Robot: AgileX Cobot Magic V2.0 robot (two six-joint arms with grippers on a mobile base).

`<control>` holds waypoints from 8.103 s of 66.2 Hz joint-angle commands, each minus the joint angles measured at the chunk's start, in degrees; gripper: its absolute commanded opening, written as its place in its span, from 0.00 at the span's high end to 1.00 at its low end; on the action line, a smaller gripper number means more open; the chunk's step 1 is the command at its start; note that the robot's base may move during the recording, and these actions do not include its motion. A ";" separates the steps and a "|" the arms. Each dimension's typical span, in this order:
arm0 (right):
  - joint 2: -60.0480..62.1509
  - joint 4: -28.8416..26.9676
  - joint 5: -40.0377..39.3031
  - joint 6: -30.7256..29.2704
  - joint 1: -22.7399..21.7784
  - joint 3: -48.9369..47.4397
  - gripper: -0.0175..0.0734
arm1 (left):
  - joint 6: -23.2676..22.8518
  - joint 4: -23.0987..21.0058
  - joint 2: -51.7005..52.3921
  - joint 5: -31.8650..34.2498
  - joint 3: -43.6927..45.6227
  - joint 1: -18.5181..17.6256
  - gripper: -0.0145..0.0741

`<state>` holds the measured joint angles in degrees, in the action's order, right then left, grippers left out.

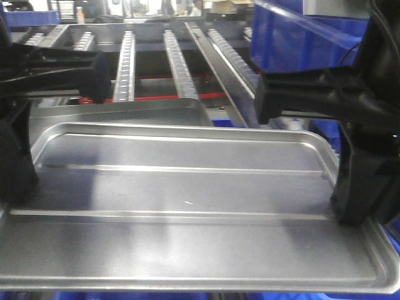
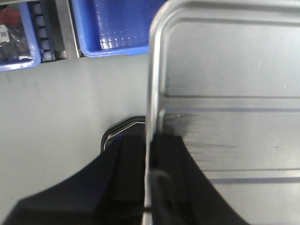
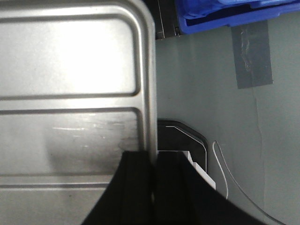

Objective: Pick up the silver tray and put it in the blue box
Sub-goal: 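Hold the tray level in both grippers while the base drives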

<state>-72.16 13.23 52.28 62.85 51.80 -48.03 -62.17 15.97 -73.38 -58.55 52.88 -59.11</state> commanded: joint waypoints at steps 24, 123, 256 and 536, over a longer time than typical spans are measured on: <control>1.59 1.27 -2.40 0.26 0.02 -1.57 0.75 | -0.58 0.22 1.51 1.66 1.48 -0.61 0.83; 1.59 1.27 -2.40 0.26 0.02 -1.57 0.75 | -0.58 0.22 1.51 1.66 1.48 -0.61 0.83; 1.59 1.27 -2.40 0.26 0.02 -1.57 0.75 | -0.58 0.22 1.51 1.66 1.48 -0.51 0.83; 1.59 1.50 -2.14 0.26 0.02 -1.57 0.75 | -0.58 1.00 1.51 1.76 1.48 -0.51 0.83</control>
<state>-72.16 13.46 52.50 62.89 51.78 -48.03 -62.17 16.49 -73.38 -58.20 52.88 -59.24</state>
